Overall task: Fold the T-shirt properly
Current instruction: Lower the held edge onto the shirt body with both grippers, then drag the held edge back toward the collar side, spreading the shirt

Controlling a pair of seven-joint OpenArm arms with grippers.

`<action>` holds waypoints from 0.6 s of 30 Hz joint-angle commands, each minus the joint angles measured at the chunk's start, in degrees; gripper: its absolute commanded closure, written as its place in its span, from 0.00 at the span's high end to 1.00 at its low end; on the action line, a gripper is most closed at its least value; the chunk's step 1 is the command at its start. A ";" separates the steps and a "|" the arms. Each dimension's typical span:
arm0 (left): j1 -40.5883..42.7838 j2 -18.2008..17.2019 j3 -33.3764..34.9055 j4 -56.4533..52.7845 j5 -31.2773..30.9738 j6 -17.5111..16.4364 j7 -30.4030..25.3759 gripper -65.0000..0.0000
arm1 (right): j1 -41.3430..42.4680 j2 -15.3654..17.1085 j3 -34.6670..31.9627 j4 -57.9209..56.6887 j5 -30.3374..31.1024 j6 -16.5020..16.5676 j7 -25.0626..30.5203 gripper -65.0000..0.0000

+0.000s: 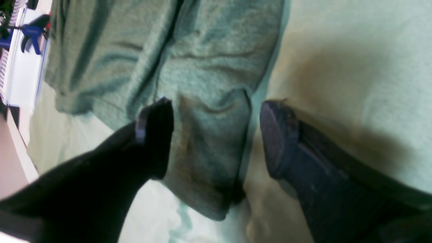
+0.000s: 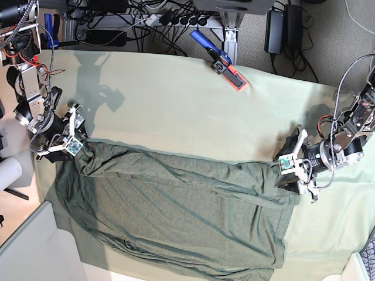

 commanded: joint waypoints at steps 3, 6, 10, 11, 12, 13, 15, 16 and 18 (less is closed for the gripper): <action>-2.32 0.37 -0.35 -2.49 1.29 0.57 -0.55 0.67 | 0.92 1.25 -0.09 -1.73 -1.33 0.17 -0.28 0.65; -4.04 1.60 -0.35 -5.66 2.97 0.55 -1.36 0.67 | 0.92 1.25 -0.22 -2.60 -2.10 0.00 1.05 0.65; -5.51 2.36 -0.35 -7.91 5.11 -3.17 -4.68 0.61 | 0.92 1.25 -0.22 -3.45 -2.10 -0.46 1.18 0.64; -5.51 2.32 -0.35 -7.93 5.11 -3.34 -4.70 0.51 | 0.90 1.25 -0.22 -3.72 -2.10 -0.85 1.16 0.58; -5.51 2.29 -0.35 -7.93 5.11 -3.34 -4.61 0.39 | 0.92 1.25 -0.22 -4.04 -2.10 -1.14 1.18 0.49; -5.49 2.29 -0.35 -7.93 5.11 -3.34 -4.39 0.28 | 0.92 1.25 -0.22 -4.35 -2.10 -1.33 1.16 0.38; -5.44 2.29 -0.35 -7.93 5.09 -3.34 -4.22 0.09 | 0.90 1.25 -0.22 -4.83 -2.10 -1.33 1.20 0.23; -5.44 2.29 -0.35 -7.93 5.07 -3.58 -4.22 0.01 | 0.90 1.25 -0.22 -4.96 -2.10 -1.33 1.20 0.20; -5.46 2.27 -0.35 -7.93 5.07 -4.04 -4.02 0.00 | 0.90 1.27 -0.22 -5.03 -2.14 -1.33 1.20 0.13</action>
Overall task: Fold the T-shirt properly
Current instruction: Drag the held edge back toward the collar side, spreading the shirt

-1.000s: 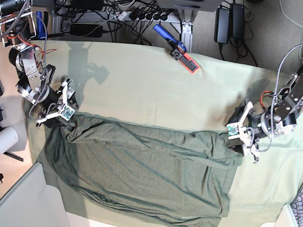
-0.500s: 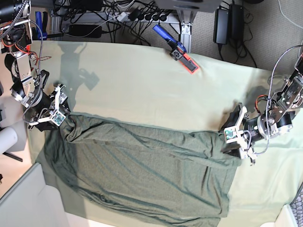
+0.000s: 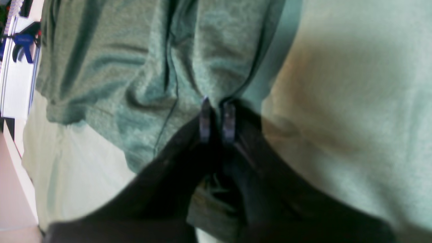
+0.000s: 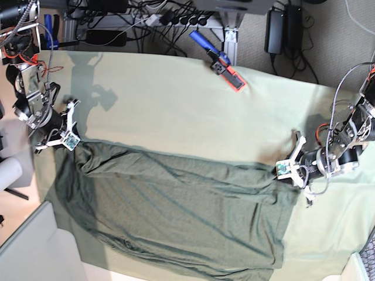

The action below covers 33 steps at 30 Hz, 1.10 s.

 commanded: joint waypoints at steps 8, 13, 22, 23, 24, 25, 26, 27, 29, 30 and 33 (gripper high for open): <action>-1.05 -2.29 -0.33 0.39 0.22 -1.77 2.95 0.00 | 0.70 1.49 0.26 -0.09 -1.25 -0.48 -2.36 0.00; -0.48 -5.31 -0.33 1.40 -0.17 -4.55 2.38 0.00 | 0.09 2.43 0.26 -0.07 -0.94 -0.46 -2.34 0.00; 6.78 -12.04 -0.35 12.85 -0.11 -5.16 1.79 0.00 | -6.93 7.34 0.28 6.56 0.52 -0.44 -2.38 0.00; 7.63 -12.81 -0.35 13.70 -0.11 -5.05 1.84 0.00 | -7.91 8.09 0.28 7.56 0.57 -0.44 -2.56 0.00; 8.44 -13.55 -0.35 14.36 -0.11 -4.72 1.99 0.00 | -8.87 8.83 0.28 8.48 0.90 -0.46 -2.78 0.00; 9.18 -14.27 -0.35 14.86 -0.13 -4.57 2.23 0.00 | -9.68 9.51 0.28 9.22 1.31 -0.44 -3.17 0.00; 9.90 -14.97 -0.35 15.28 -0.11 -4.44 2.25 0.00 | -10.40 10.12 0.31 9.84 1.79 -0.46 -3.78 0.00; 10.62 -15.61 -0.35 15.72 -0.11 -4.44 2.25 0.00 | -11.06 10.58 0.31 10.40 1.81 -0.46 -3.91 0.00; 11.98 -16.81 -0.35 16.52 -0.11 -4.42 2.86 0.00 | -12.02 11.41 0.33 10.97 1.79 -0.44 -4.11 0.00; 12.55 -17.35 -0.35 16.96 -0.09 -4.20 2.95 0.00 | -12.13 11.63 0.33 11.13 1.79 -0.44 -4.13 0.00; 13.90 -18.45 -0.35 18.32 -0.11 -3.06 4.42 0.00 | -12.13 12.15 0.33 11.19 1.81 -0.44 -4.26 0.00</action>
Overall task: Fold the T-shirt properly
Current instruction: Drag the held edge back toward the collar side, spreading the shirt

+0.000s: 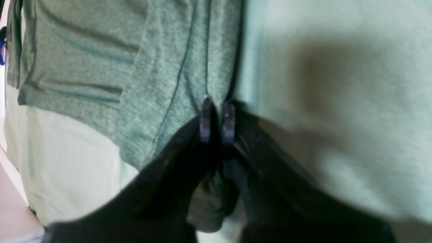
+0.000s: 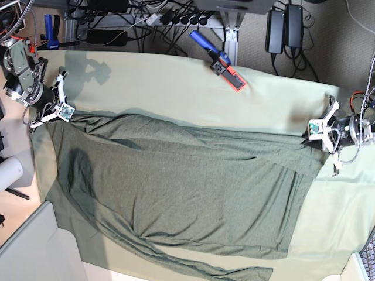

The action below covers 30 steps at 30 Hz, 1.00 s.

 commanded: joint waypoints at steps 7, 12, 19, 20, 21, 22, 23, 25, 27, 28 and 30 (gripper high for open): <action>2.82 -3.85 -0.39 3.96 0.90 1.75 5.99 0.00 | 0.09 3.32 0.55 0.50 0.07 -0.33 -1.77 0.00; 6.08 -4.22 -0.61 7.32 0.90 3.10 9.05 0.00 | -3.63 5.20 0.61 3.30 0.04 -0.44 -2.78 0.00; 10.05 -4.28 -0.61 11.65 0.94 5.16 14.56 0.00 | -6.86 6.47 0.68 4.87 0.87 -0.42 -4.52 0.00; 10.64 -4.31 -0.61 12.00 0.94 5.14 15.10 0.00 | -6.88 6.47 0.68 4.85 0.90 -0.39 -4.55 0.00; 11.26 -4.46 -0.61 12.26 0.94 5.14 15.15 0.00 | -7.04 6.62 0.68 4.87 0.90 -0.42 -4.76 0.00; 11.78 -4.72 -0.61 12.48 0.94 5.14 15.15 0.00 | -7.10 6.67 0.68 4.87 1.11 -0.42 -4.81 0.00; 12.28 -5.07 -0.61 12.76 0.96 5.14 15.17 0.00 | -7.17 6.86 0.68 4.87 1.27 -0.39 -4.96 0.00; 13.11 -5.84 -0.61 13.16 0.96 5.16 15.19 0.00 | -7.17 7.28 0.68 4.87 2.38 -0.39 -5.75 0.00; 13.16 -6.60 -0.61 13.42 0.94 5.14 15.23 0.00 | -7.17 8.04 0.68 4.87 3.06 -0.39 -6.03 0.00; 13.14 -6.93 -0.61 13.51 0.96 5.14 15.21 0.00 | -7.17 8.39 0.68 4.87 3.32 -0.39 -6.03 0.00; 13.16 -7.65 -0.61 13.94 0.96 5.14 15.21 0.00 | -7.17 9.11 0.68 4.87 4.55 -0.33 -6.05 0.00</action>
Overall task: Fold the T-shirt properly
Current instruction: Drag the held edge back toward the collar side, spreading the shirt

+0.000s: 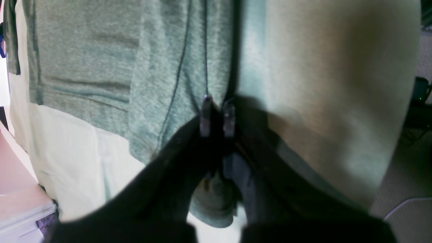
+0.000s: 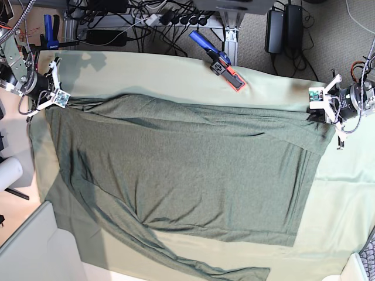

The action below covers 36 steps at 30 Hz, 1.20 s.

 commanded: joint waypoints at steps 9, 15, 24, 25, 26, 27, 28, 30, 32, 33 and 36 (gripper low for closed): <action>0.15 -2.91 -0.31 2.38 0.46 -0.87 3.04 0.00 | 0.48 3.30 0.68 0.50 1.27 -0.31 -3.26 0.00; 0.15 -2.91 -0.31 2.71 0.24 -0.85 3.04 0.00 | 0.48 3.30 0.68 0.50 2.38 -0.31 -3.39 0.00; 0.02 -2.84 -0.31 2.71 -1.05 0.90 3.04 0.00 | 0.50 2.29 0.70 3.58 4.42 -0.59 -7.93 0.00; 0.02 -2.86 -0.31 2.71 -1.05 0.87 3.06 0.00 | 0.50 1.68 0.70 4.09 4.44 -1.20 -9.09 0.00; 0.02 -2.86 -0.31 2.71 -1.05 0.87 3.06 0.00 | 0.48 0.98 0.70 4.42 4.42 -2.97 -10.54 0.00; 0.00 -2.86 -0.31 2.71 -1.05 0.87 3.06 0.00 | 0.48 0.13 0.70 4.46 4.42 -4.70 -11.69 0.00; 0.00 -2.86 -0.31 2.71 -1.05 0.87 3.08 0.00 | 0.48 -0.68 0.70 4.44 4.37 -6.45 -12.74 0.00; 0.02 -2.86 -0.31 2.69 -1.05 0.87 3.10 0.00 | 0.48 -1.99 0.70 4.46 2.95 -9.35 -13.33 0.00; 0.00 -2.86 -0.31 2.71 -1.03 0.90 3.06 0.00 | 0.50 -2.95 0.70 4.50 1.18 -11.10 -13.29 0.00; 0.00 -2.86 -0.31 2.69 -1.03 0.90 3.06 0.00 | 0.48 -3.43 0.70 4.63 0.57 -11.65 -13.29 0.00; 0.00 -2.86 -0.31 2.71 -1.01 0.90 3.06 0.00 | -0.76 -5.27 0.70 5.70 -0.61 -13.18 -13.31 0.00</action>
